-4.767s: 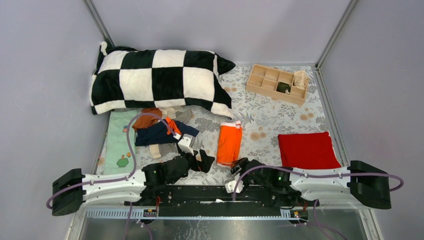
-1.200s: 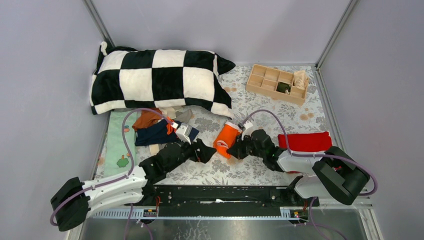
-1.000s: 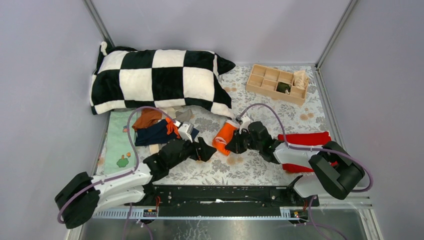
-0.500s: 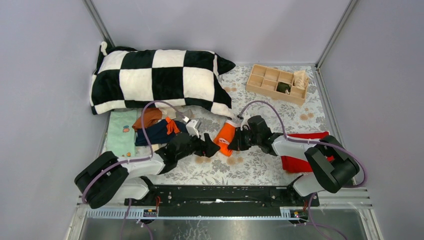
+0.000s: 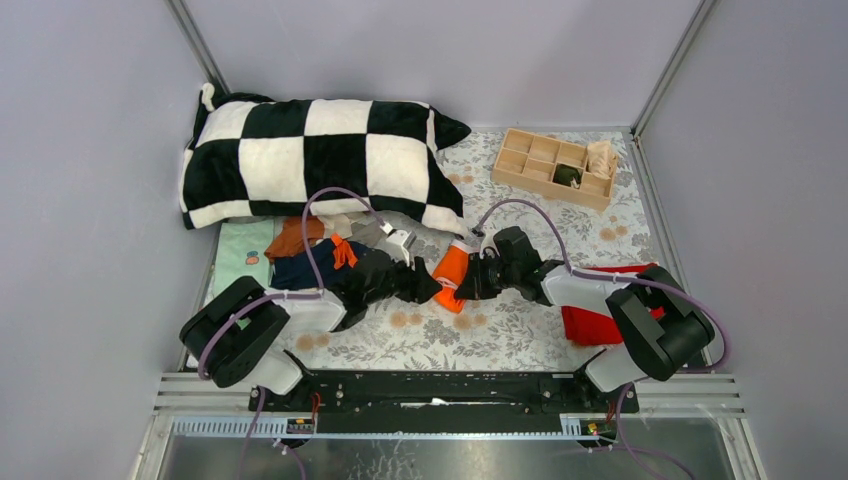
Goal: Roll the underwear
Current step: Roll the underwear to the center of the board.
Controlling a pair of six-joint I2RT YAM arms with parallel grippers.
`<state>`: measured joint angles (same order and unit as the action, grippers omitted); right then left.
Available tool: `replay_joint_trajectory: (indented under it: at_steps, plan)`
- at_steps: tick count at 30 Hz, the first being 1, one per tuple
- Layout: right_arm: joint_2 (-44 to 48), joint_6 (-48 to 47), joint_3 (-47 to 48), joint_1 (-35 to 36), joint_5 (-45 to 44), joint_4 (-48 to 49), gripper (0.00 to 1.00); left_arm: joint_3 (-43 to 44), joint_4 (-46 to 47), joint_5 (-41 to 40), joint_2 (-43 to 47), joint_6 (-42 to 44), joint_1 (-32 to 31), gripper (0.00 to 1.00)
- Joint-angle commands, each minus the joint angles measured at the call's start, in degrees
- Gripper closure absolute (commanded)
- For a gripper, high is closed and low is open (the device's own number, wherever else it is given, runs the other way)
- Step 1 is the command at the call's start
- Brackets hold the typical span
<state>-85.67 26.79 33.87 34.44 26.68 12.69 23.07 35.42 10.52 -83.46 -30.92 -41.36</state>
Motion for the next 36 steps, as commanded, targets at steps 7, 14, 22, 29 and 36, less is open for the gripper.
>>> replay_joint_trajectory:
  at_steps: [7,14,22,29,36]
  plan:
    - [-1.08,-0.49,2.15,-0.79,2.14,-1.99,1.00,3.81,4.74,9.01,-5.65,4.89,1.11,0.62]
    - [-1.26,-0.49,2.59,-1.04,2.37,-2.29,1.00,3.17,5.00,9.48,-6.22,5.20,1.16,0.65]
    - [-0.28,-0.49,2.54,-1.04,1.44,-2.66,1.00,6.60,0.08,7.73,-9.54,5.21,1.45,0.94]
    - [4.69,-0.49,0.52,-1.05,-1.05,-1.34,1.00,10.25,-5.83,5.09,-12.03,4.65,1.55,1.00]
    - [16.62,-0.49,-1.87,-1.02,-9.65,-0.71,1.00,12.94,-10.86,3.79,-13.42,4.00,1.88,1.00]
